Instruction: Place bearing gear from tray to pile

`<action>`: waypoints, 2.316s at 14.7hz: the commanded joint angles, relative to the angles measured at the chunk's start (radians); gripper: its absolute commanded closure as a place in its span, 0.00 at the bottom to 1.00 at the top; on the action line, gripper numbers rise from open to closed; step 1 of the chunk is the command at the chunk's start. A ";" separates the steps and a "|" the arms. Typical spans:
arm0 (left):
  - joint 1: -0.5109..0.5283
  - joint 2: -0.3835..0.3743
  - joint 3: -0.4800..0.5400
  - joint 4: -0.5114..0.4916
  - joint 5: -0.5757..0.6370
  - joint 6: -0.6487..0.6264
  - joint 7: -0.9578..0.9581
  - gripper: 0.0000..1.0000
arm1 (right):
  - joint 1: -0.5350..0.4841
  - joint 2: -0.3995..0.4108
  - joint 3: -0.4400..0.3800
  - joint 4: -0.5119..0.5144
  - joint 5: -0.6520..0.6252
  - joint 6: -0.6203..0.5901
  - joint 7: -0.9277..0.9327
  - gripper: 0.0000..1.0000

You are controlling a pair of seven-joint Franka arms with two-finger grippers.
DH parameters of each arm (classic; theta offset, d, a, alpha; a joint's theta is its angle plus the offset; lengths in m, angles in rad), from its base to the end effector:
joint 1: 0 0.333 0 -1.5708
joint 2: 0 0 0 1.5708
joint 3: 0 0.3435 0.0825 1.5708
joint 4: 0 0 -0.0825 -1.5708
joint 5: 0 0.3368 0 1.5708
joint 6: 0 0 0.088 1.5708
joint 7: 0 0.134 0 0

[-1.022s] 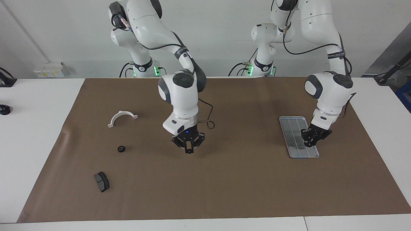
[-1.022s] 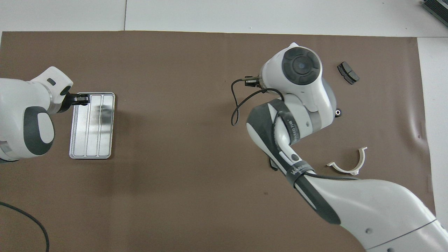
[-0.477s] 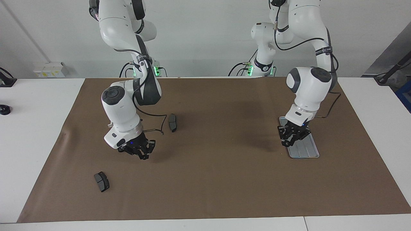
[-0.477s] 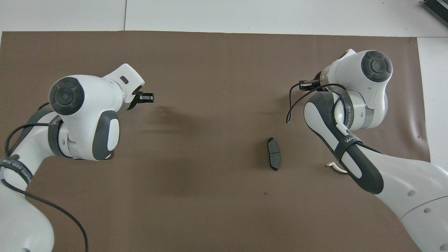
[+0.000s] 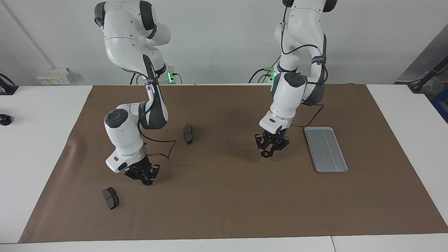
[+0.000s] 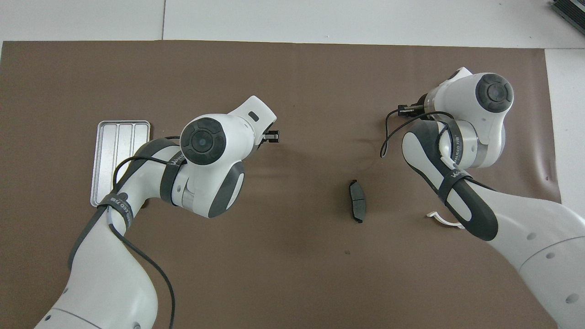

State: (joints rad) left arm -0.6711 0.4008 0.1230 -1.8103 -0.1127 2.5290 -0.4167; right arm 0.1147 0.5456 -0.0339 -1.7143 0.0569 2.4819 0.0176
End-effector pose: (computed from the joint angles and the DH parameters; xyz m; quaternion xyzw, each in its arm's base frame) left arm 0.5539 -0.3491 0.3840 0.9864 -0.0331 0.1343 0.0889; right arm 0.6740 0.0584 0.3222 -0.9937 -0.0144 -0.1103 0.0168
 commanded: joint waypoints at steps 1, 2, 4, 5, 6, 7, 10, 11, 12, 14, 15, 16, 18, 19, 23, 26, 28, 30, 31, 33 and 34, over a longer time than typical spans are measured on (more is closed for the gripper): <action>-0.057 0.072 0.018 0.071 0.002 0.022 -0.082 1.00 | 0.017 -0.047 0.008 -0.001 0.008 -0.026 0.045 0.00; -0.083 0.093 0.017 0.075 -0.001 0.075 -0.094 1.00 | 0.022 -0.074 0.008 0.004 0.001 -0.075 0.051 0.00; -0.100 0.101 0.014 0.071 -0.008 0.125 -0.108 1.00 | 0.031 -0.133 0.009 0.004 0.000 -0.151 0.056 0.00; -0.100 0.101 0.012 0.063 -0.008 0.132 -0.108 0.73 | 0.049 -0.159 0.009 0.004 0.000 -0.185 0.065 0.00; -0.104 0.102 0.012 0.062 -0.009 0.132 -0.106 0.02 | 0.075 -0.182 0.009 0.005 0.000 -0.211 0.100 0.00; -0.102 0.101 0.012 0.062 -0.009 0.126 -0.106 0.00 | 0.089 -0.197 0.009 0.004 0.000 -0.221 0.148 0.00; -0.094 0.087 0.017 0.058 -0.009 0.079 -0.109 0.00 | 0.135 -0.214 0.016 0.002 0.003 -0.232 0.241 0.00; -0.088 0.069 0.021 0.057 -0.009 0.035 -0.108 0.00 | 0.161 -0.214 0.016 0.002 0.003 -0.230 0.257 0.00; -0.065 0.035 0.023 0.046 -0.005 -0.007 -0.093 0.00 | 0.186 -0.214 0.016 0.002 0.003 -0.218 0.265 0.00; -0.015 -0.051 0.021 -0.009 0.001 -0.071 -0.023 0.00 | 0.255 -0.200 0.014 0.004 0.000 -0.190 0.338 0.00; 0.020 -0.098 0.021 -0.035 0.001 -0.109 0.034 0.00 | 0.260 -0.191 0.014 0.004 -0.003 -0.172 0.340 0.00; 0.054 -0.143 0.021 -0.053 0.001 -0.158 0.077 0.00 | 0.267 -0.179 0.016 0.004 -0.014 -0.147 0.338 0.00; 0.117 -0.201 0.021 -0.058 0.001 -0.281 0.160 0.00 | 0.336 -0.159 0.014 0.004 -0.064 -0.115 0.349 0.00; 0.154 -0.227 0.021 -0.058 0.001 -0.332 0.208 0.00 | 0.376 -0.123 0.014 0.018 -0.096 -0.103 0.375 0.00; 0.273 -0.312 0.021 -0.058 0.001 -0.482 0.347 0.00 | 0.451 0.023 0.016 0.119 -0.213 -0.078 0.525 0.00; 0.370 -0.373 0.021 -0.057 0.002 -0.565 0.438 0.00 | 0.467 0.083 0.014 0.122 -0.235 0.029 0.526 0.00; 0.428 -0.402 0.021 -0.054 0.002 -0.585 0.514 0.00 | 0.453 0.096 0.014 0.122 -0.281 0.057 0.529 0.00; 0.484 -0.413 0.023 -0.026 0.005 -0.645 0.556 0.00 | 0.456 0.103 0.014 0.122 -0.284 0.063 0.527 0.16; 0.508 -0.416 0.023 -0.006 0.022 -0.665 0.562 0.00 | 0.456 0.102 0.014 0.119 -0.284 0.063 0.529 0.27; 0.525 -0.413 0.023 0.052 0.054 -0.714 0.565 0.00 | 0.459 0.096 0.016 0.113 -0.282 0.040 0.527 0.30; 0.539 -0.407 0.023 0.083 0.056 -0.734 0.565 0.00 | 0.462 0.094 0.014 0.113 -0.282 0.016 0.527 0.30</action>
State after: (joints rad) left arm -0.1527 -0.0110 0.1573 -1.7891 -0.0824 1.8566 0.1415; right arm 0.5799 0.6370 -0.0263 -1.6120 -0.1996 2.5277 0.5344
